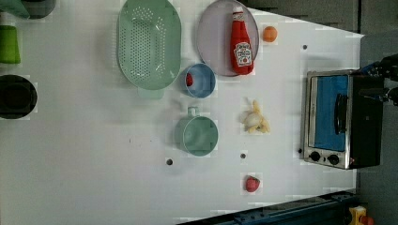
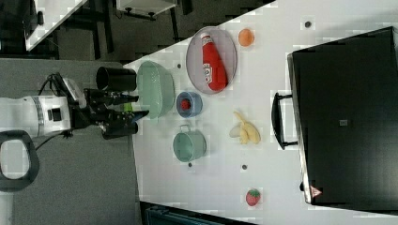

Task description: Pick Banana and place it in mug.

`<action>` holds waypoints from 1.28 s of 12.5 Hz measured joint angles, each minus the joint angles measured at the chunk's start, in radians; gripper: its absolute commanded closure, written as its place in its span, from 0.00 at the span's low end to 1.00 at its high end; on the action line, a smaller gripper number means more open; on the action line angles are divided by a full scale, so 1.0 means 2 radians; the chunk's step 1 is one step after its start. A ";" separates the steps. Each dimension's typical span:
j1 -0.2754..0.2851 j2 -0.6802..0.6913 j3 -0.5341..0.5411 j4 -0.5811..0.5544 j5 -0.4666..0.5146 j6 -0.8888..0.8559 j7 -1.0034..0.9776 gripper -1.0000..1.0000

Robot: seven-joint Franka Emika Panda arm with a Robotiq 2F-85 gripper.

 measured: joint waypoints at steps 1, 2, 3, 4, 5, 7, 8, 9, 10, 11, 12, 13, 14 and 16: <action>-0.004 -0.039 0.002 -0.042 -0.003 -0.047 0.000 0.21; -0.004 -0.085 0.000 -0.082 -0.004 -0.091 0.000 0.10; -0.007 -0.124 -0.001 -0.103 0.001 -0.107 0.000 0.00; -0.010 -0.155 0.000 -0.108 0.003 -0.104 0.000 0.00; -0.010 -0.179 0.002 -0.105 -0.001 -0.092 0.000 0.00; -0.012 -0.202 0.008 -0.087 0.001 -0.083 0.000 0.00; -0.011 -0.198 0.008 -0.083 0.008 -0.063 -0.002 0.00; -0.010 -0.188 0.007 -0.089 0.009 -0.043 -0.006 0.00; -0.014 -0.178 0.009 -0.112 0.008 -0.013 -0.009 0.00; -0.016 -0.167 0.009 -0.146 0.006 0.018 -0.011 0.00; -0.015 -0.145 0.004 -0.176 0.004 0.042 -0.020 0.00; -0.018 -0.117 0.001 -0.206 0.005 0.063 -0.032 0.00; -0.017 -0.088 -0.002 -0.236 0.007 0.090 -0.038 0.00; -0.022 -0.045 -0.001 -0.296 0.015 0.157 -0.054 0.00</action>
